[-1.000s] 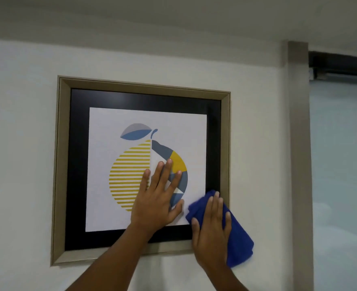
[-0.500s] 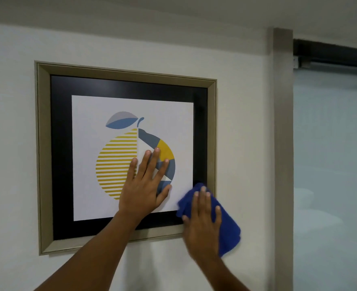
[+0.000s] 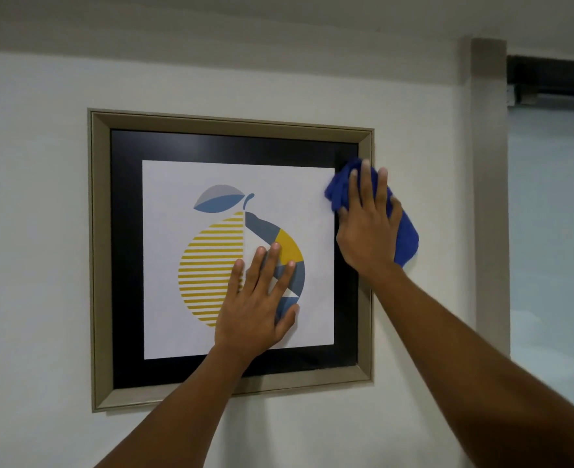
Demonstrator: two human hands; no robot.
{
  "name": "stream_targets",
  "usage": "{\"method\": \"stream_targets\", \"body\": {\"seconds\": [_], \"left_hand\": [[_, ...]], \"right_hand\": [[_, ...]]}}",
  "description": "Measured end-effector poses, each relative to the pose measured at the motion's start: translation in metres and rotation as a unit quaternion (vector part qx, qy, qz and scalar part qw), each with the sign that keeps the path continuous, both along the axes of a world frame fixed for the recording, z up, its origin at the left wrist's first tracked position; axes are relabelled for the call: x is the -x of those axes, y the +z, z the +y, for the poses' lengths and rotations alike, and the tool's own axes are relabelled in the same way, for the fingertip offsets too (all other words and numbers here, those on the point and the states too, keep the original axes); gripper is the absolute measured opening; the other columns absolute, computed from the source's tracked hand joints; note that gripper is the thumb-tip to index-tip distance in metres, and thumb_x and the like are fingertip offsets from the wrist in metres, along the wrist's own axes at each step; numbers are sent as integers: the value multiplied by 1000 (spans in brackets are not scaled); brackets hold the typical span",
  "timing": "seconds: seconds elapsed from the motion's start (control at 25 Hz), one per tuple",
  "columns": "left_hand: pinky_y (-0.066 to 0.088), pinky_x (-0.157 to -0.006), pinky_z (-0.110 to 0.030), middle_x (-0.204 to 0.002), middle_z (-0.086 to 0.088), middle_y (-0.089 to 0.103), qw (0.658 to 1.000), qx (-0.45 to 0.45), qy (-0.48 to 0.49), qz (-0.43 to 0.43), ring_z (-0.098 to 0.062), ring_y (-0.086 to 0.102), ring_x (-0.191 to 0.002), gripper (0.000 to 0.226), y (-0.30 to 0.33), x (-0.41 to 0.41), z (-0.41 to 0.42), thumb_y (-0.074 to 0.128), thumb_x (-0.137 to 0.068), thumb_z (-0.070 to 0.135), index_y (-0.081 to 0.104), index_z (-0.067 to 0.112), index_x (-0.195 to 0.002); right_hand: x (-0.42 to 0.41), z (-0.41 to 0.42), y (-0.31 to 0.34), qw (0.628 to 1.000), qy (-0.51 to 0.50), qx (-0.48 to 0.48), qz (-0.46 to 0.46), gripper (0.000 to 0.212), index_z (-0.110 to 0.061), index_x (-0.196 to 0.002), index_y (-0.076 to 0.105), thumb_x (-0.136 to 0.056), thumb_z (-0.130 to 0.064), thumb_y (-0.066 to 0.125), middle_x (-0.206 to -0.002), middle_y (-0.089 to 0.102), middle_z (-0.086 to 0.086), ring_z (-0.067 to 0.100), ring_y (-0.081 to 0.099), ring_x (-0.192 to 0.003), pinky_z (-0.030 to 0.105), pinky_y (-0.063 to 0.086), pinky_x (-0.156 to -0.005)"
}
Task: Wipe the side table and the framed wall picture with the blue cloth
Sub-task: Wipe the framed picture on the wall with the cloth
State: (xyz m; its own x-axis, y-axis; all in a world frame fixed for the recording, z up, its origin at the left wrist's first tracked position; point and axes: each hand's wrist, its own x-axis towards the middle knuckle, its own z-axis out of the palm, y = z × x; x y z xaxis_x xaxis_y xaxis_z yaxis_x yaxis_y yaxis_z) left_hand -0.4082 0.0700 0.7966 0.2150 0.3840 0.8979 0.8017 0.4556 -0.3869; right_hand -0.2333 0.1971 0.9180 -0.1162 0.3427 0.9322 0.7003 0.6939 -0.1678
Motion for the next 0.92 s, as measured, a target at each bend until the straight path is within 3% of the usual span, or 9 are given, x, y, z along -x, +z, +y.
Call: {"method": "stream_targets", "body": {"seconds": [0.08, 0.16, 0.28, 0.4, 0.52, 0.6, 0.68, 0.76, 0.92], "left_hand": [[13, -124, -56, -168, -14, 15, 1000, -4, -1, 1, -34, 11, -155, 74, 0, -1, 0, 33, -99, 61, 22, 19, -159], [13, -124, -56, -168, -13, 15, 1000, -6, -4, 1, -34, 11, -155, 74, 0, 0, 1, 32, -99, 62, 23, 19, -159], [10, -125, -55, -168, -13, 13, 1000, -4, -5, 3, -34, 8, -156, 75, -1, 1, 3, 32, -99, 61, 19, 20, -160], [8, -125, -56, -169, -15, 11, 1000, -3, 3, 5, -34, 6, -156, 76, 0, 2, 5, 34, -99, 61, 16, 20, -160], [7, -125, -56, -169, -14, 9, 1000, -1, 3, 7, -34, 5, -156, 77, 0, 2, 5, 34, -98, 61, 15, 20, -160], [6, -125, -56, -169, -14, 8, 1000, 0, 5, 4, -34, 5, -156, 76, 1, 3, 5, 32, -98, 61, 15, 20, -161], [6, -125, -56, -169, -14, 8, 1000, 2, 3, 3, -34, 5, -156, 76, 1, 1, 5, 31, -98, 61, 16, 20, -160], [5, -125, -55, -169, -13, 8, 1000, 4, 0, 1, -34, 5, -156, 75, 1, 0, 5, 29, -99, 61, 17, 20, -160], [3, -126, -55, -169, -14, 9, 1000, 3, 1, 4, -34, 5, -156, 77, 0, 2, 3, 32, -98, 62, 16, 20, -160]], "right_hand": [[5, 4, 15, 1000, 0, 0, 13, 64, -17, -156, 4, -102, -35, 32, -166, -2, 5, 28, -5, -151, 51, 13, -118], [11, 4, -18, 999, 1, -16, 34, 65, -15, -156, 5, -101, -32, 35, -166, 1, 6, 28, -2, -152, 50, 13, -118], [11, -5, -133, 999, 0, -12, 36, 78, -11, -155, 10, -92, -20, 55, -164, 11, 11, 34, 8, -150, 51, 22, -115], [14, -25, -231, 997, 15, 58, 53, 87, -8, -151, 17, -81, -8, 68, -159, 24, 15, 38, 22, -145, 54, 33, -110], [35, -60, -249, 985, 64, 145, 65, 56, -4, -149, 21, -98, -21, 34, -156, 33, 17, 36, 28, -143, 47, 25, -113], [46, -82, -248, 978, 91, 179, 50, 55, -3, -149, 21, -103, -31, 12, -155, 33, 18, 37, 33, -142, 40, 20, -114], [54, -95, -247, 982, 77, 174, 24, 54, -4, -146, 25, -103, -33, 12, -151, 41, 20, 36, 33, -139, 38, 13, -114], [62, -102, -245, 988, 69, 136, 8, 53, -8, -146, 28, -99, -34, 26, -150, 42, 19, 34, 30, -138, 41, 13, -114], [51, -87, -236, 982, 81, 171, 25, 55, -14, -149, 26, -100, -38, 24, -154, 36, 16, 35, 26, -142, 54, 30, -107]]}}
